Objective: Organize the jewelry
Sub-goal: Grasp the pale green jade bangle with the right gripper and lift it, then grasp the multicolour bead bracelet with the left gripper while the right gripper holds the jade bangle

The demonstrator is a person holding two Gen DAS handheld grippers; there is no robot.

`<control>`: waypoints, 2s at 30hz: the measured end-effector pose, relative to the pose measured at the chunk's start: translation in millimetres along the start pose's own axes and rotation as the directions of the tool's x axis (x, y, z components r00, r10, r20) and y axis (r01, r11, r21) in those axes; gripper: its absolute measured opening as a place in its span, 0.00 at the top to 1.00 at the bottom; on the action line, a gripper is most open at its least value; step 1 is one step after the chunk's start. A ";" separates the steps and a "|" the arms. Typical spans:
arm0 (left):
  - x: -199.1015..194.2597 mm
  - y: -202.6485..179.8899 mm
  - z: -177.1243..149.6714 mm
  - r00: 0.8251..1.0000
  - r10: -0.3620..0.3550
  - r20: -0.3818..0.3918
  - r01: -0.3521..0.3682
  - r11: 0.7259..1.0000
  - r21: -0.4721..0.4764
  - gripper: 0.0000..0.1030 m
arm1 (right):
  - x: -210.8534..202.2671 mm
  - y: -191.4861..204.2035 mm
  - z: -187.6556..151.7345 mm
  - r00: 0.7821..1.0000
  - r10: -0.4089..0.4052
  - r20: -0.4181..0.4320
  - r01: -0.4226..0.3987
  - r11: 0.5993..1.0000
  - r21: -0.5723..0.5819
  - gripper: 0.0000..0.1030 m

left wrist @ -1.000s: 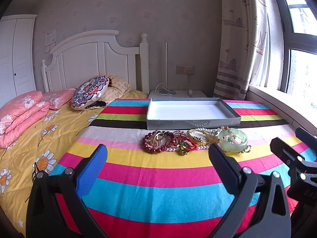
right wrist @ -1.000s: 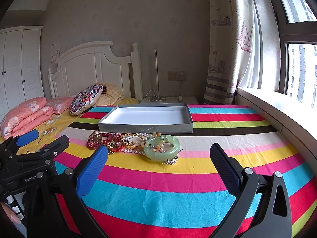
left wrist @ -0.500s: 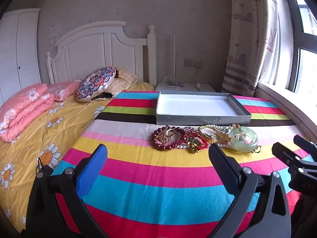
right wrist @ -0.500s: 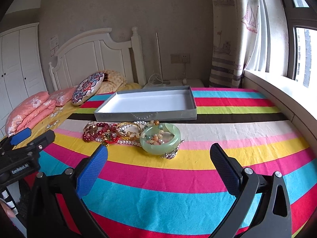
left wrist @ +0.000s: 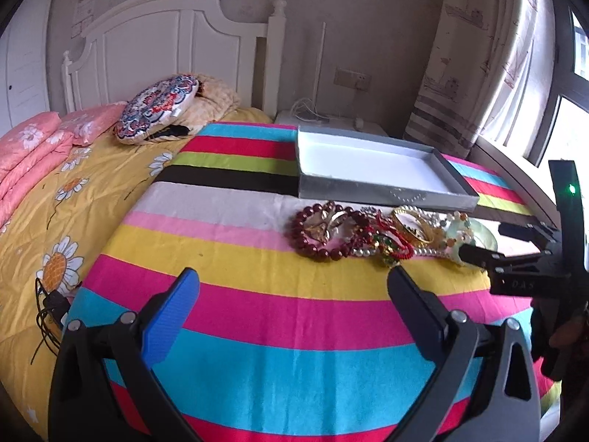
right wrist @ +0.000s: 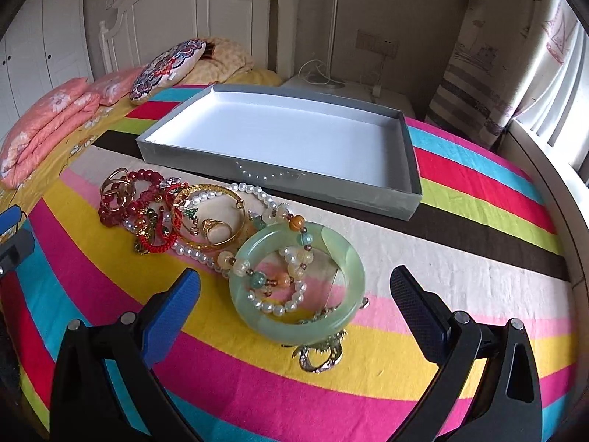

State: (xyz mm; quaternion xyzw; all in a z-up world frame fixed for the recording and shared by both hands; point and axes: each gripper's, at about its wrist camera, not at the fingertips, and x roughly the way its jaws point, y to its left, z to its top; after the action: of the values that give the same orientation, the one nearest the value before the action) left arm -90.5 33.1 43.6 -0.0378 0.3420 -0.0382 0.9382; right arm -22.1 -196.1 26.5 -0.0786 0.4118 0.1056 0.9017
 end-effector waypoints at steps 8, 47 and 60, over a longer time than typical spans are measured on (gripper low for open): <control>15.4 -31.2 2.9 0.994 -0.104 -0.038 0.107 0.990 0.093 0.02 | 19.9 0.6 4.7 0.997 0.056 -0.047 -0.060 0.994 -0.089 0.04; 62.4 -194.3 -8.0 0.644 -0.658 -0.390 0.746 0.654 0.127 0.40 | -91.9 -74.4 -110.3 0.988 0.109 0.108 -0.116 0.991 0.061 0.25; 67.9 -225.7 -16.6 0.720 -0.558 -0.413 0.683 0.678 0.273 0.51 | -123.7 -124.4 -140.0 0.991 -0.020 0.132 -0.007 0.980 0.199 0.25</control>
State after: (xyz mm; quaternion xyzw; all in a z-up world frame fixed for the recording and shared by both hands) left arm -59.7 -198.7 9.5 0.0490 0.4284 -0.4332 0.7914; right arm -171.0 -363.7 36.4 0.0176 0.3590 0.0660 0.9308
